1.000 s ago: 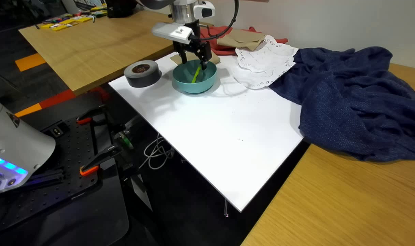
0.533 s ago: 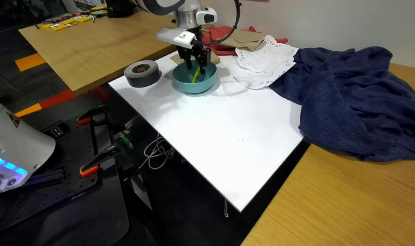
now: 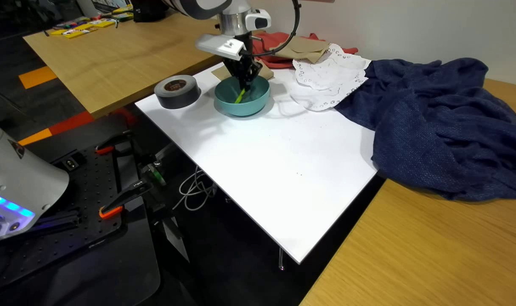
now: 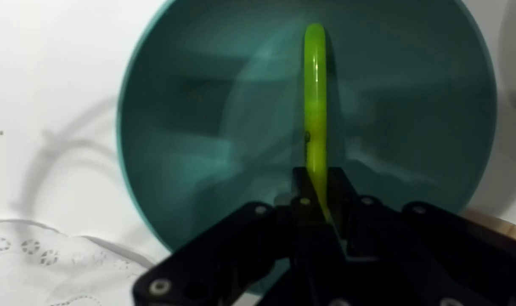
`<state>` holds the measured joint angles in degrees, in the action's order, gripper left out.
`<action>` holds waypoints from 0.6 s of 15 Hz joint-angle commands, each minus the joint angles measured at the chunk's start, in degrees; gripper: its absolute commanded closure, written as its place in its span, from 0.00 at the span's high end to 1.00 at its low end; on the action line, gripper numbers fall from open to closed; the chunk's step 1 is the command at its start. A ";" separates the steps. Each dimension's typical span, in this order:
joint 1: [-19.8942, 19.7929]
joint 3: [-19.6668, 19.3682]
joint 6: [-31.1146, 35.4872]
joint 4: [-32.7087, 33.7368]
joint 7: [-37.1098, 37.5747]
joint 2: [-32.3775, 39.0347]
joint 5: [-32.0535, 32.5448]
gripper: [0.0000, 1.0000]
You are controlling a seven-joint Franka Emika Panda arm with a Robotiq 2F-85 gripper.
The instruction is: Take the yellow pen out of the green bowl and place it on the table
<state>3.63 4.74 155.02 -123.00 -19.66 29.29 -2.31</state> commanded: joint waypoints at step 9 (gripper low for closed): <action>2.91 -5.47 3.15 -6.09 18.75 -14.09 7.57 0.04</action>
<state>4.66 2.39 157.11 -123.91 -7.63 23.08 2.02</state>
